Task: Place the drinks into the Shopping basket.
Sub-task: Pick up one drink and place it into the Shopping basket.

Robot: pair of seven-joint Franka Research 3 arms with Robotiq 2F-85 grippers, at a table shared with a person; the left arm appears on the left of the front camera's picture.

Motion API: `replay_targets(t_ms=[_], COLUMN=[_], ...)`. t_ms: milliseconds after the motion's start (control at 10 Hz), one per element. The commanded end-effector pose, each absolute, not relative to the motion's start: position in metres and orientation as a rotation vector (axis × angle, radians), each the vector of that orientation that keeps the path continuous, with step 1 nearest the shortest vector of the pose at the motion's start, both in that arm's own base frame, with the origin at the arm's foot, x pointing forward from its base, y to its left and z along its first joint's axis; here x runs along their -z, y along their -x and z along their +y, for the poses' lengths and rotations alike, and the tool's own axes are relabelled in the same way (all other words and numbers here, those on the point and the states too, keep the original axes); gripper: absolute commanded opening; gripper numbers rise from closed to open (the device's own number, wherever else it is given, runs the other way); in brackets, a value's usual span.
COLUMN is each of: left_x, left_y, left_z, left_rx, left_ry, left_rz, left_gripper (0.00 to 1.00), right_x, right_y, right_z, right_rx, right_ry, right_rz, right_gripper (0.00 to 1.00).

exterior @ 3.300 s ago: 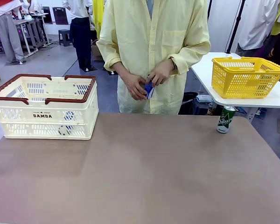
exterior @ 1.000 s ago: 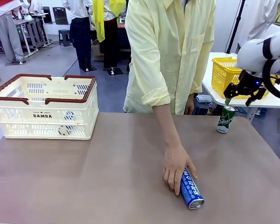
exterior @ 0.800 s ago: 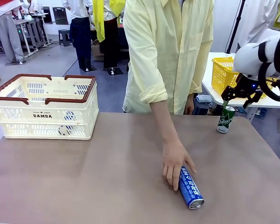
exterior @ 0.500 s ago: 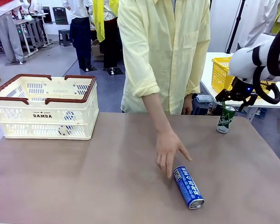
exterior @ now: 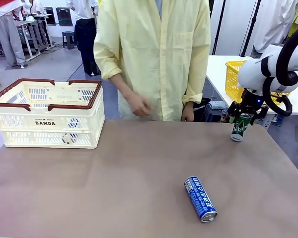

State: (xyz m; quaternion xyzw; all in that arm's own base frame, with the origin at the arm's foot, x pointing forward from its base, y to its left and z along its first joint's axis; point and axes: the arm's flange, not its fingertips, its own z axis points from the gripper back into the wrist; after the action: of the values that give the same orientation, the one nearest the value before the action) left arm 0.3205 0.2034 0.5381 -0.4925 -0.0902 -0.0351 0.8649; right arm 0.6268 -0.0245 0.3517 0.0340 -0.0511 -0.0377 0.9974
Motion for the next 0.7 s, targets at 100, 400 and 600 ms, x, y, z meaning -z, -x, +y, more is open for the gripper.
replay_targets(t_ms=[100,400,600], left_x=[-0.5388,-0.5388,-0.5388], left_y=[-0.3187,-0.3187,-0.3187], left_z=[0.2027,0.2027,0.2027], left_rx=[0.064,0.064,0.064], left_ry=[1.02,1.02,1.02], left_rz=[-0.182,-0.182,-0.182], left_gripper=[1.0,1.0,1.0], right_x=[-0.3506,-0.3528,-0.3527], right_y=[-0.6342,-0.6341,-0.6338], right_z=[-0.0185,-0.0166,-0.016], right_rx=[0.087,0.087,0.082], right_ry=[-0.057,-0.061,-0.06], right_rz=[-0.082,-0.074,-0.077], right_gripper=[1.0,0.0,0.0])
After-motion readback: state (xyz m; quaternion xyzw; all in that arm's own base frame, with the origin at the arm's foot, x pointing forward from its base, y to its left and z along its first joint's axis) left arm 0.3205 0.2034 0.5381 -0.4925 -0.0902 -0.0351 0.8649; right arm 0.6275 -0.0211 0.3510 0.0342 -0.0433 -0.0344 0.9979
